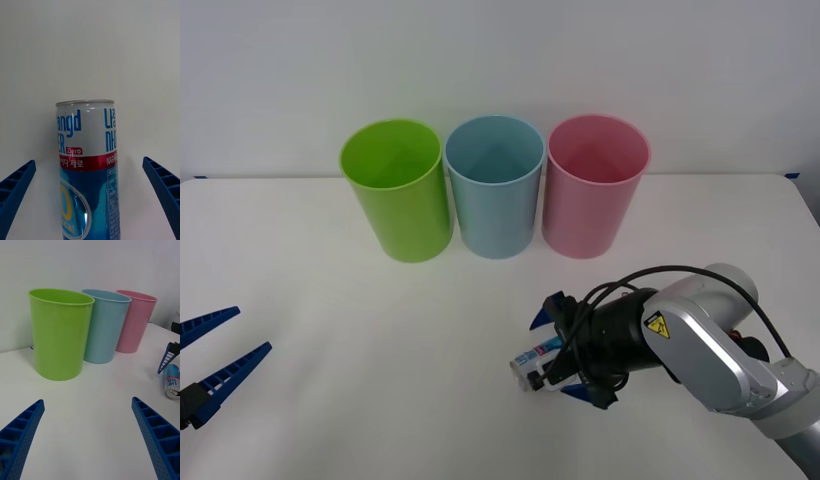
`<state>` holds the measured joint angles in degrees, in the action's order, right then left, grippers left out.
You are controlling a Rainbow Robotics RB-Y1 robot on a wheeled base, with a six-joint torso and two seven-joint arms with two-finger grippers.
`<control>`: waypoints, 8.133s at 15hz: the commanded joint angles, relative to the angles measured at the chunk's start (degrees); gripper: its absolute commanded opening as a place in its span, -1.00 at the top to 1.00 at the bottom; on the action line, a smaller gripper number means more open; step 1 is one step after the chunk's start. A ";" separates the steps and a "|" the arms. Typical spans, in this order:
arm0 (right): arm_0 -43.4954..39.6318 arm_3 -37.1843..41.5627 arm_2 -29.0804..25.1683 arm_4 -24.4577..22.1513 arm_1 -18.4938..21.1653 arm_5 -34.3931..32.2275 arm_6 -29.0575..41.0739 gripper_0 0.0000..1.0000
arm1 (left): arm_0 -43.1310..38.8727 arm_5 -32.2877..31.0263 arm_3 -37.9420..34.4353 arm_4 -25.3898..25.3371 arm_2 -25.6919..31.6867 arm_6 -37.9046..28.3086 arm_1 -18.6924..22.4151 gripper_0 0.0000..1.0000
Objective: Put cans in the blue bin and PET bottles in the pink bin and trash in the green bin.
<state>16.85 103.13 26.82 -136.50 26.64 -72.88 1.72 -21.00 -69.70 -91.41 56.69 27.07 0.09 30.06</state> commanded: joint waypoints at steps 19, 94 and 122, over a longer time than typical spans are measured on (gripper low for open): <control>-3.58 4.89 -3.88 12.05 3.24 7.05 -1.10 1.00 | 0.00 0.00 0.00 0.00 0.00 0.00 0.00 -0.59; 12.24 2.87 -23.57 32.00 -4.67 26.92 45.92 -1.00 | 0.00 0.00 0.00 0.00 0.00 0.00 0.00 -0.59; -39.70 20.27 -55.30 50.28 0.16 -6.92 7.16 -1.00 | 0.00 0.00 0.00 0.00 0.00 0.00 0.00 -0.59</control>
<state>-22.42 123.31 -28.27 -86.26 26.77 -79.76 8.89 -21.01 -69.70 -91.41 56.69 27.07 0.09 30.06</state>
